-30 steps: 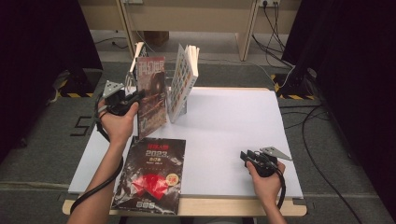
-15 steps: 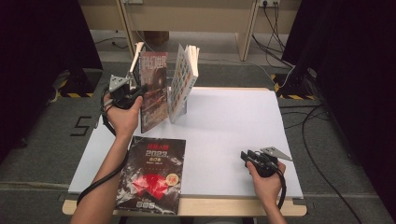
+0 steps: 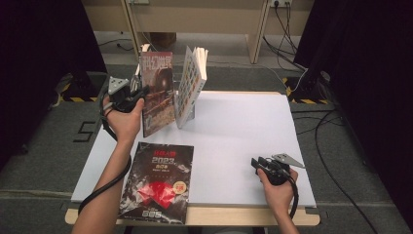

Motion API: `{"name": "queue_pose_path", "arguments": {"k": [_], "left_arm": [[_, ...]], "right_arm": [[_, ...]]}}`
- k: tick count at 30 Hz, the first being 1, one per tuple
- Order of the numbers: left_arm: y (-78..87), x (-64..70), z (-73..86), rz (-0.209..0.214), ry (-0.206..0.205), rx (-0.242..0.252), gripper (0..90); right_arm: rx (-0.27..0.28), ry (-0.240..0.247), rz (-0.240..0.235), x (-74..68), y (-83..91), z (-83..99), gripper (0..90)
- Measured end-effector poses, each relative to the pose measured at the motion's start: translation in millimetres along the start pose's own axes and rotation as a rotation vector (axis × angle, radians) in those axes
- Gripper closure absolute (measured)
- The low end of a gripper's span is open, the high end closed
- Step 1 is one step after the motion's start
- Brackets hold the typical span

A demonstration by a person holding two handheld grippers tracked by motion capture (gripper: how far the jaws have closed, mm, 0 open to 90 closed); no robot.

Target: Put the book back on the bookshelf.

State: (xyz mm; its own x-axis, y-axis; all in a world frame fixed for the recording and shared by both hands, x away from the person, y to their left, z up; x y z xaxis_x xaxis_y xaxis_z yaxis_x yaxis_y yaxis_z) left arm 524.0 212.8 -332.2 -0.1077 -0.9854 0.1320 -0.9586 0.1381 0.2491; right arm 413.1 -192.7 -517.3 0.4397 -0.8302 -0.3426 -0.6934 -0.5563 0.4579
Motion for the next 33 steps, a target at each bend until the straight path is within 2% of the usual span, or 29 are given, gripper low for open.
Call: {"name": "queue_pose_path", "arguments": {"k": [4, 6, 7, 9, 11, 18, 29, 31, 33], "left_arm": [[4.6, -1.9, -2.0, -0.007, 0.002, 0.011, 84.0], [7.1, -3.8, -2.4, -0.017, 0.002, 0.015, 84.0], [8.4, -4.7, -2.6, -0.020, 0.004, 0.018, 84.0], [9.4, -5.3, -3.3, -0.014, 0.005, 0.024, 84.0], [8.1, -6.3, -3.9, -0.020, 0.006, 0.026, 84.0], [1.6, -5.7, -2.5, -0.028, 0.009, 0.024, 84.0], [-7.3, -1.2, -3.8, -0.031, 0.010, 0.026, 83.9], [-8.8, -0.1, -4.2, -0.030, 0.008, 0.027, 83.9], [-10.7, 0.6, -4.5, -0.030, 0.008, 0.027, 83.9]], "right_arm": [[0.002, -0.006, -0.001, -0.5, -0.6, -0.1, 64.5], [-0.003, 0.009, -0.001, 0.4, -0.4, -0.1, 64.4], [-0.003, -0.003, 0.000, -0.7, -0.2, 0.2, 64.4], [-0.002, -0.001, -0.001, -0.6, 0.2, 0.0, 64.3], [0.001, 0.016, 0.004, 1.1, 0.6, -1.0, 64.4], [-0.002, 0.000, 0.002, 0.9, 1.2, -0.5, 64.2], [-0.004, 0.018, 0.002, 2.5, 0.2, -0.5, 64.2], [-0.005, 0.000, 0.002, 1.1, 0.4, -0.1, 64.2], [-0.004, 0.018, 0.002, 2.4, 0.3, -0.7, 64.2]]}}
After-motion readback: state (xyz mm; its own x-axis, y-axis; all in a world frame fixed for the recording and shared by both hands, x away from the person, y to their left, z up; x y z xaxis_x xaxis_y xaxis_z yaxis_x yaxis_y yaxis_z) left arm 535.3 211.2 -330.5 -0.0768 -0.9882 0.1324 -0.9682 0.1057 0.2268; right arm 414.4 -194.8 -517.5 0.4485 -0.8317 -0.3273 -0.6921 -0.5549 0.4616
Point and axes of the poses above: each handheld gripper's, and its own axes: y roughly backward along the jaws, z roughly out of its underside, x roughly to its right, the point moved 7 cm from there along -y, roughly forward along the jaws, and after that the axes turned 10 degrees about -z, right-handed, at the moved point
